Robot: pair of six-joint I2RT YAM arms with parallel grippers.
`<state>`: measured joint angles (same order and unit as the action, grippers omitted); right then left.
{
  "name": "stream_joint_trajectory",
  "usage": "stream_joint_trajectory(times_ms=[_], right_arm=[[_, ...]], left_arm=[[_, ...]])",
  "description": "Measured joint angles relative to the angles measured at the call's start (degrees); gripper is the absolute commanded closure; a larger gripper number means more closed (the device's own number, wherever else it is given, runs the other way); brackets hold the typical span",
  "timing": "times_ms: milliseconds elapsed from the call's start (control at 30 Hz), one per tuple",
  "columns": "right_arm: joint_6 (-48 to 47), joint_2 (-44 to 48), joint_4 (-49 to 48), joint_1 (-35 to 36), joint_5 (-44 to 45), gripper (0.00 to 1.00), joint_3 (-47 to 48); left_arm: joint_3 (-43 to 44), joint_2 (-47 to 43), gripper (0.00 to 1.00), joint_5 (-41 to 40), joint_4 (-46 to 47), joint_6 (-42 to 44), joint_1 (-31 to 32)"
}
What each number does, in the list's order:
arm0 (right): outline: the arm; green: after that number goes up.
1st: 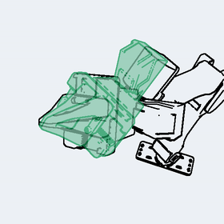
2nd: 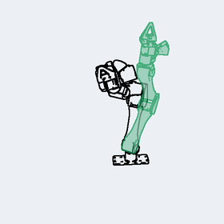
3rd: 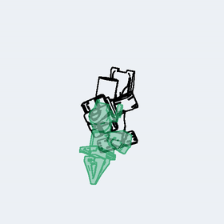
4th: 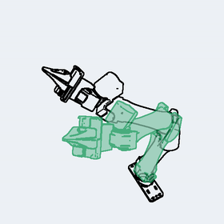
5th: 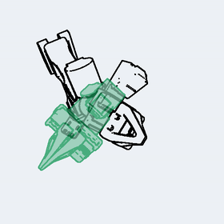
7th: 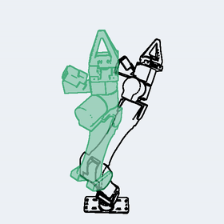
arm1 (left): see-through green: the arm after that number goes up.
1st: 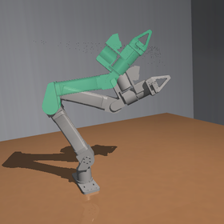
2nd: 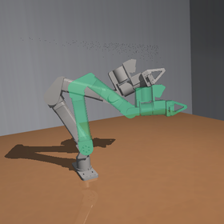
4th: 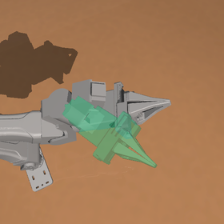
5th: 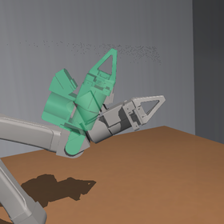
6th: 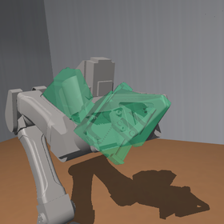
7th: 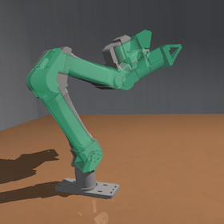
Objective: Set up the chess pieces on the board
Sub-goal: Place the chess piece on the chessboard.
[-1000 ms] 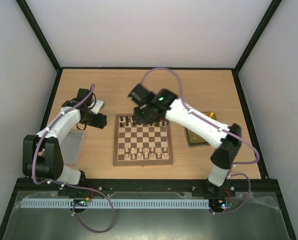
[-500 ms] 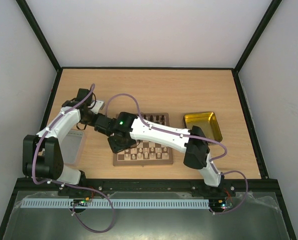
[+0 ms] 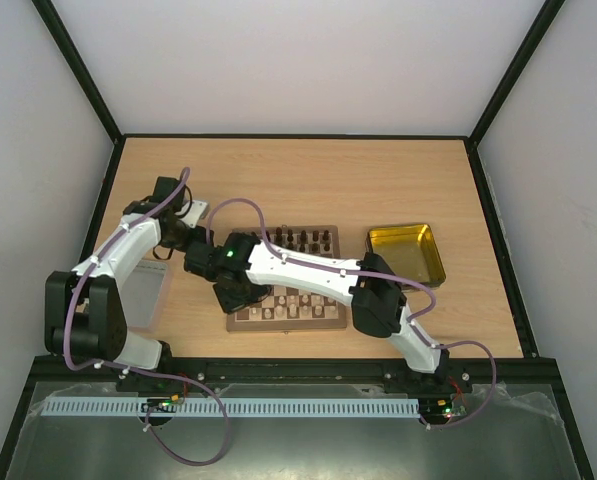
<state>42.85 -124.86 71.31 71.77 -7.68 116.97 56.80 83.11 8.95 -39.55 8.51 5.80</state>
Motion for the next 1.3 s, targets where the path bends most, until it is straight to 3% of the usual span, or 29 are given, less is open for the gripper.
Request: stream_joint_trajectory(times_ms=[700, 1300], right_arm=[[-0.42, -1.18, -8.09, 0.0, -3.13, 0.98, -7.26], [-0.7, -2.69, -9.27, -0.31, -3.58, 0.98, -7.28]], left_arm=[[0.0, -0.98, 0.21, 0.0, 0.02, 0.0, 0.0], [0.0, -0.96, 0.21, 0.02, 0.02, 0.0, 0.0]])
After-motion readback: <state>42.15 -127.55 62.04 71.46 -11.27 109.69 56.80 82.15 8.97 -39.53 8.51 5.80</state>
